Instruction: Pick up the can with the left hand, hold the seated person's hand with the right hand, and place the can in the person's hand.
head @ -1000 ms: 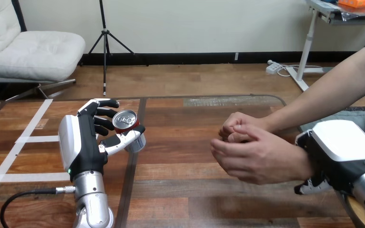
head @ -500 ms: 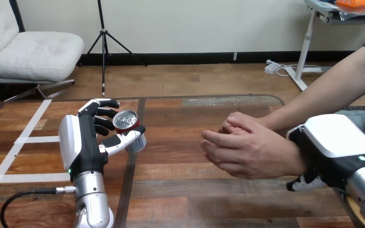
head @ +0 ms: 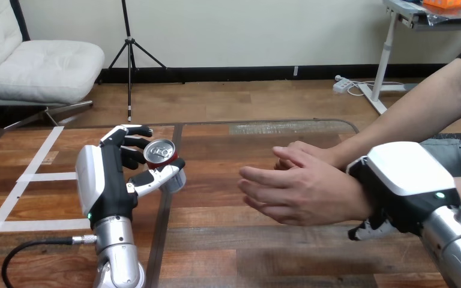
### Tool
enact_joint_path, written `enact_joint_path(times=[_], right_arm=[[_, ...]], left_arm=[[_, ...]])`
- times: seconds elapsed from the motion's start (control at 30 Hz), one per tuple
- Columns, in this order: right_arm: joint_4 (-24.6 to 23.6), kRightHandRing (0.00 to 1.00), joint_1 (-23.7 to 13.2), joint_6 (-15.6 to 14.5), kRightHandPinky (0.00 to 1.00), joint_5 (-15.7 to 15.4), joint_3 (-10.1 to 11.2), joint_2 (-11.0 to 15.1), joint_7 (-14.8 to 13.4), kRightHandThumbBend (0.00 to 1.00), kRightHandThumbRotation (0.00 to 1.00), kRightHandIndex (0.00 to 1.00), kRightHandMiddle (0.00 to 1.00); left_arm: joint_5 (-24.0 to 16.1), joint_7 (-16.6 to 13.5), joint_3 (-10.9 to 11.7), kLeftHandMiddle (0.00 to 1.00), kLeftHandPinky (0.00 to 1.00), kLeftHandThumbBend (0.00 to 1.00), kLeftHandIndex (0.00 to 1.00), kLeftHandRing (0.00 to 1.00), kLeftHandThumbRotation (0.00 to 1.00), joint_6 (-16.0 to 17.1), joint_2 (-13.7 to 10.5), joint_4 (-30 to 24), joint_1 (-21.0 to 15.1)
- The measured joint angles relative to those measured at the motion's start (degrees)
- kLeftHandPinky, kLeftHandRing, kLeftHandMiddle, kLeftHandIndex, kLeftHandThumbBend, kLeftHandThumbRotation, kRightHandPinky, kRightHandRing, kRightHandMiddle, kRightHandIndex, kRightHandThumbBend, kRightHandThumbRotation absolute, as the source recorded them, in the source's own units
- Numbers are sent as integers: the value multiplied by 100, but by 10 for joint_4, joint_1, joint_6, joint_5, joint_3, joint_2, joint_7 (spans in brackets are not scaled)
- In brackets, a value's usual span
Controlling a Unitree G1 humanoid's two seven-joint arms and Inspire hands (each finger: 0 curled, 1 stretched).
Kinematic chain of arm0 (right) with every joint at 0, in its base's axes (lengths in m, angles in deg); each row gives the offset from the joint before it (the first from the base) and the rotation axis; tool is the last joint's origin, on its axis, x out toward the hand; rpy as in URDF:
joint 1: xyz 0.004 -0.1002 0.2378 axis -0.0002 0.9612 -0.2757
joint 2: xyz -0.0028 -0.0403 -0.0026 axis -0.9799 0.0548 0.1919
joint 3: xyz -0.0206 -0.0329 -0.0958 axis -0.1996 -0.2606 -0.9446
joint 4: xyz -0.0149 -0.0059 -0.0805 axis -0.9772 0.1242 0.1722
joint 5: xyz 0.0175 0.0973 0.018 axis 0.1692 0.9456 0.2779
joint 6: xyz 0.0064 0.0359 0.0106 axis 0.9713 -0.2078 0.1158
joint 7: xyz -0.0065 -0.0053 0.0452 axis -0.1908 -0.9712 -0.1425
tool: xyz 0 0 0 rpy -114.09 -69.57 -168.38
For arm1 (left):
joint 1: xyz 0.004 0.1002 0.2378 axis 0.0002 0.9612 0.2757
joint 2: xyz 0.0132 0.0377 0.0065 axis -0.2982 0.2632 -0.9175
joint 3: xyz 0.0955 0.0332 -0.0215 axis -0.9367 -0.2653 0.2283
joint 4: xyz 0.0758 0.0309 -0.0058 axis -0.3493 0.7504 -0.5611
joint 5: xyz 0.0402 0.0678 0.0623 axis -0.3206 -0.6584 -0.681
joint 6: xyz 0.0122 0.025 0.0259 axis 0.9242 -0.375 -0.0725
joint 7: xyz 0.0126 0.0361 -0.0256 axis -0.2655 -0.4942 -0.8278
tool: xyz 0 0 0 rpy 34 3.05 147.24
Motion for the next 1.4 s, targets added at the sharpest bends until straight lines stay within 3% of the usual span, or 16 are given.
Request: enact_joint_path(times=[0.53, 1.4], right_arm=[[-14, 26, -14, -1, 20, -5, -17, -25, 18, 92, 0, 44, 36], [-16, 32, -14, 29, 26, -5, -30, -40, 11, 90, 0, 45, 41]], left_arm=[[-12, 0, -2, 51, 41, 69, 56, 44, 0, 0, 12, -12, 0], [-35, 8, -6, 51, 39, 69, 57, 43, 0, 11, 24, -25, 0]])
